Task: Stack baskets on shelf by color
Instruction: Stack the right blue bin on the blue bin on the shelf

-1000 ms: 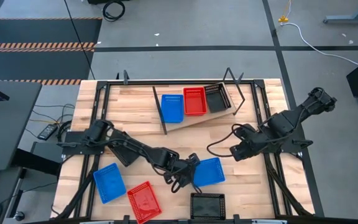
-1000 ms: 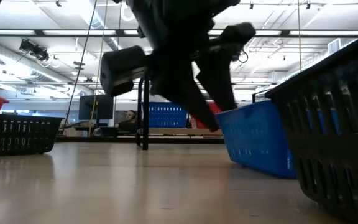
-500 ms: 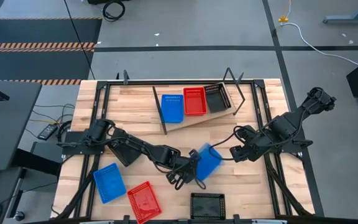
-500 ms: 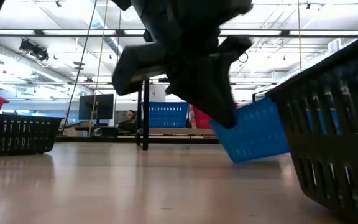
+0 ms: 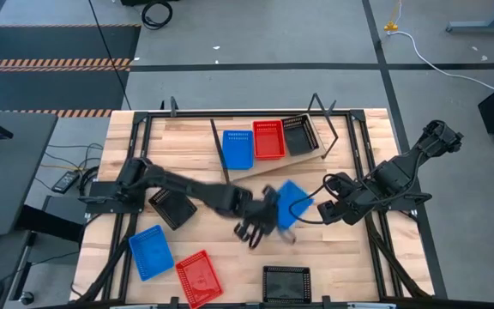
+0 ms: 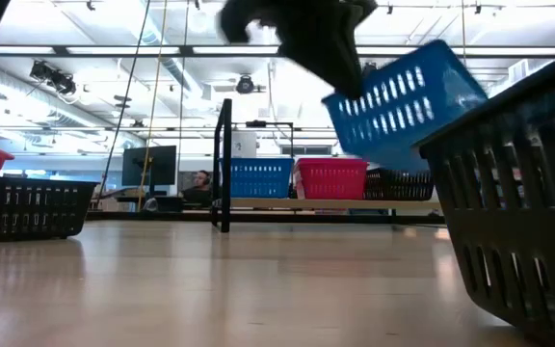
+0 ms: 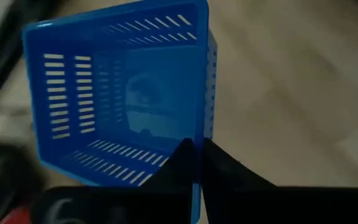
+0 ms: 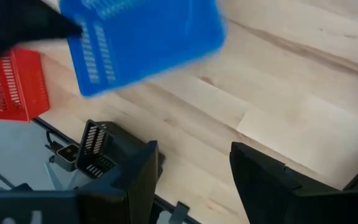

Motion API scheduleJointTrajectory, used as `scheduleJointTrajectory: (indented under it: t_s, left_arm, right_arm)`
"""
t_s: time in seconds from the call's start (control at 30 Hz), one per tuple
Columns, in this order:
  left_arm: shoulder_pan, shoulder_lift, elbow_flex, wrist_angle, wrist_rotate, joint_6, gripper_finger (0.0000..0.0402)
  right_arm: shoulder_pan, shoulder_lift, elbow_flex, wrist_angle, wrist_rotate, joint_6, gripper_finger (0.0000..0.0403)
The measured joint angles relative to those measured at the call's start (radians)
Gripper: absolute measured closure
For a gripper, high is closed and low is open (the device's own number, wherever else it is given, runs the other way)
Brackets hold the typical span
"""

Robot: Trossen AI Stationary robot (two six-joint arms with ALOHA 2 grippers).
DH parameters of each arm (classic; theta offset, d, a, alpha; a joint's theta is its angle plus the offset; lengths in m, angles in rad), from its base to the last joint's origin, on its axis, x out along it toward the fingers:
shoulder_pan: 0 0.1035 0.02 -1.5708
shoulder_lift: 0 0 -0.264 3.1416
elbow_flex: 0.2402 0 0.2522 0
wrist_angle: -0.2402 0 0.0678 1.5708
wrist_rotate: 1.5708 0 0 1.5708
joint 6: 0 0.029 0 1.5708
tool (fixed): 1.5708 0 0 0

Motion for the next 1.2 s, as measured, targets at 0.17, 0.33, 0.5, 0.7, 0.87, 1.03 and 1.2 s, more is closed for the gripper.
scheduleJointTrajectory:
  t_s: [0.17,0.33,0.5,0.7,0.87,1.03,1.2]
  left_arm:
    - [0.113,-0.004,0.168,-0.133,-0.029,-0.055,0.0388]
    - [0.272,-0.008,0.27,-0.285,-0.04,-0.173,0.0388]
    - [0.41,-0.016,0.279,-0.396,0.035,-0.283,0.0388]
    - [0.487,-0.023,0.28,-0.485,0.076,-0.298,0.0388]
    - [0.486,-0.024,0.28,-0.596,0.082,-0.293,0.0388]
    - [0.48,-0.024,0.26,-0.64,0.079,-0.294,0.0388]
    - [0.477,-0.024,0.26,-0.668,0.079,-0.301,0.0388]
  right_arm:
    - [0.0,0.0,0.0,0.007,0.023,0.001,0.0199]
    - [0.0,0.0,0.0,0.009,0.029,-0.001,0.0199]
    - [0.0,0.0,0.0,0.01,0.035,-0.002,0.0199]
    - [0.0,0.0,0.0,0.011,0.037,-0.018,0.0199]
    - [0.0,0.0,0.0,0.011,0.05,-0.04,0.0199]
    - [0.0,0.0,0.0,0.005,0.074,-0.047,0.0199]
    - [0.0,0.0,0.0,0.002,0.081,-0.048,0.0199]
